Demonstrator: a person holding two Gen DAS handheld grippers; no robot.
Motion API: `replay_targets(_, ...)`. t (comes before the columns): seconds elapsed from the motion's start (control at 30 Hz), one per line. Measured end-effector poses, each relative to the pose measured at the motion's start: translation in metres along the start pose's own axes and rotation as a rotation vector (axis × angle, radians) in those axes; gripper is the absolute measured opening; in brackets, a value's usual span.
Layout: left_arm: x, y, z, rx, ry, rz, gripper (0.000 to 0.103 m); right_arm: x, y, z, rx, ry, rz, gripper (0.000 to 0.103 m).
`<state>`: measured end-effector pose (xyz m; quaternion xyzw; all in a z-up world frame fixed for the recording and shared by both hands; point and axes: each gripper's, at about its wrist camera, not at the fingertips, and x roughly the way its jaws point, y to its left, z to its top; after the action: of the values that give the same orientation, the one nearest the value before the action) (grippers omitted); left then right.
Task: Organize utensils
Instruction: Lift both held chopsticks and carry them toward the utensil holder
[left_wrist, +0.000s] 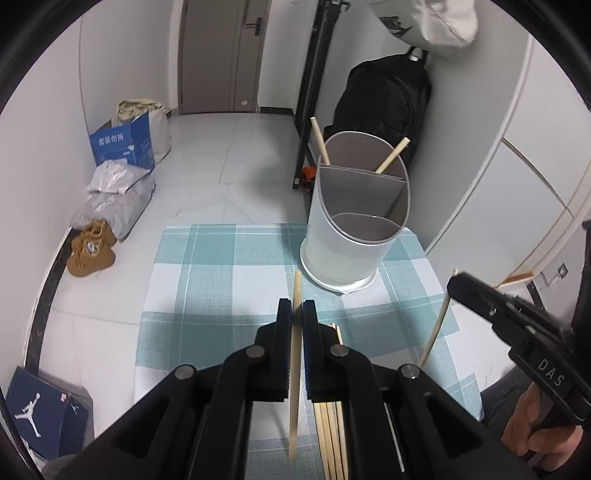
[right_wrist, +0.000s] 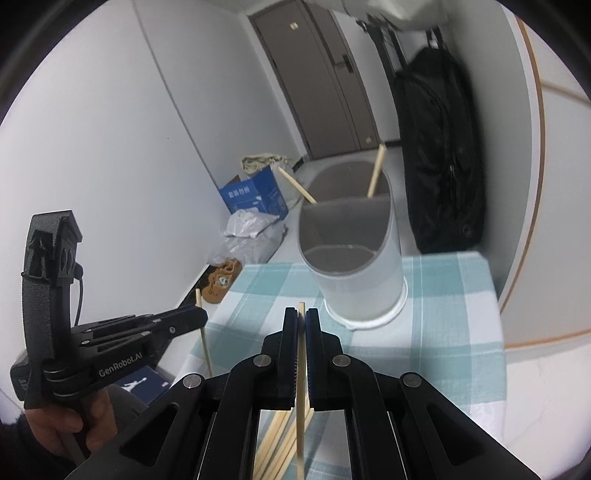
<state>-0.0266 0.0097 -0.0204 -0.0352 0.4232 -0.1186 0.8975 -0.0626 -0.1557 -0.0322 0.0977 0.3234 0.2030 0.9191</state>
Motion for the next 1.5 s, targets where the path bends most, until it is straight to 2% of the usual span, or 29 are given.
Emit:
replay_targets(0.2,-0.005,0.002,0.002,0.007,-0.008,-0.021,0.001,-0.007,0.011,0.003,-0.042,-0.037,-0.013,0.003)
replay_targets(0.33,-0.008,-0.001,0.004,0.024,-0.001,-0.028,0.001,-0.007,0.011,0.004,-0.007,-0.023,0.005,0.003)
replay_targets(0.73,-0.015,-0.008,0.024,0.048,0.0,-0.042,0.001,-0.012,0.012,0.02,-0.019,-0.06,0.014,0.003)
replay_targets(1.13,-0.034,-0.017,0.077,0.001,-0.095,-0.077,0.001,-0.024,0.003,0.068,-0.013,-0.103,0.019,0.003)
replay_targets(1.33,-0.036,-0.02,0.106,-0.026,-0.128,-0.09,0.001,-0.029,-0.008,0.103,0.009,-0.123,0.007,0.003)
replay_targets(1.5,-0.046,-0.024,0.135,-0.048,-0.19,-0.107,0.001,-0.035,-0.015,0.136,0.006,-0.149,-0.009,0.003)
